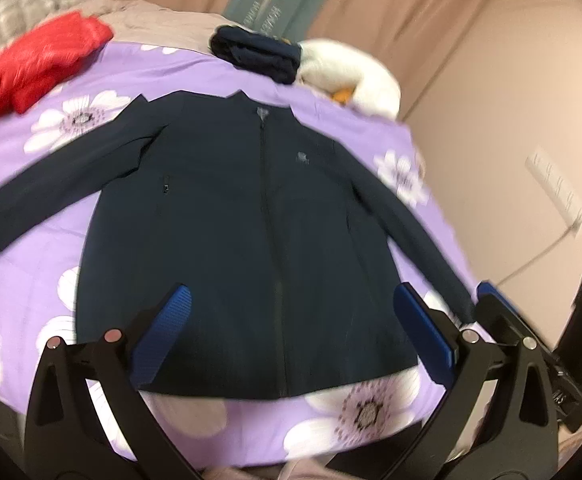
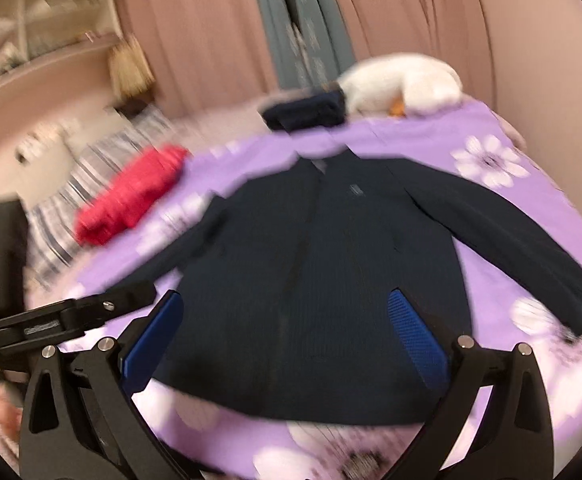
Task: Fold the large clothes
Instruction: 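Grasp the navy jacket's sleeve cuff with the left tool and lift it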
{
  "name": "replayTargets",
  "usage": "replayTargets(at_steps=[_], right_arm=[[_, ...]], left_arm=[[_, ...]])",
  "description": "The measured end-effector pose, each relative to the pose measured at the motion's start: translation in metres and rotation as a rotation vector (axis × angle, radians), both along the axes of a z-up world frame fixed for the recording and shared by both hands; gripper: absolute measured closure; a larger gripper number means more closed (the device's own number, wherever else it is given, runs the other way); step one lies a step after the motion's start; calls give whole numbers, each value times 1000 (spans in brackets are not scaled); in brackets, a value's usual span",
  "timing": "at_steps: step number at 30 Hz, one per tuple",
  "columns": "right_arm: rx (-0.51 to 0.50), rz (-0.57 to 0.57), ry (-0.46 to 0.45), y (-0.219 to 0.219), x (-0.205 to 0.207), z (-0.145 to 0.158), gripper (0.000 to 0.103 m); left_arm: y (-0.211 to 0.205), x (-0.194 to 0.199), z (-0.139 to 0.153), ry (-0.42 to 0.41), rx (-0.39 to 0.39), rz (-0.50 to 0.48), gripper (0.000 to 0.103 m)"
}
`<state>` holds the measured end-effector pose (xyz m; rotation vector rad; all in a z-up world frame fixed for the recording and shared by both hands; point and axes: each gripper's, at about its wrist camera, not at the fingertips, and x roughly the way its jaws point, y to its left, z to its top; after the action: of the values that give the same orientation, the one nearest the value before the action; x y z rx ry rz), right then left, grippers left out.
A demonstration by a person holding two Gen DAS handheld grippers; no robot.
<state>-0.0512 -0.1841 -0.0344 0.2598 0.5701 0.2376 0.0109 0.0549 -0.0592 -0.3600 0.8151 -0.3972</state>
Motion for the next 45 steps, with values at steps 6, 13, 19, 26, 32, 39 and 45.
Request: replayTargets(at_steps=[6, 13, 19, 26, 32, 39, 45], right_arm=[[91, 105, 60, 12, 21, -29, 1], [125, 185, 213, 32, 51, -43, 1], [45, 204, 240, 57, 61, -45, 1], [7, 218, 286, 70, 76, -57, 1], [-4, 225, 312, 84, 88, -60, 1], [-42, 256, 337, 108, 97, -65, 1], [-66, 268, 357, 120, 106, -70, 1]], left_arm=[[86, 15, -53, 84, -99, 225, 2], [207, 9, -109, 212, -305, 545, 2], [294, -12, -151, 272, -537, 770, 2], [345, -5, -168, 220, -613, 843, 2], [358, 49, -170, 221, -550, 837, 2], [368, 87, -173, 229, -553, 839, 3], [379, 94, -183, 285, -545, 823, 66]])
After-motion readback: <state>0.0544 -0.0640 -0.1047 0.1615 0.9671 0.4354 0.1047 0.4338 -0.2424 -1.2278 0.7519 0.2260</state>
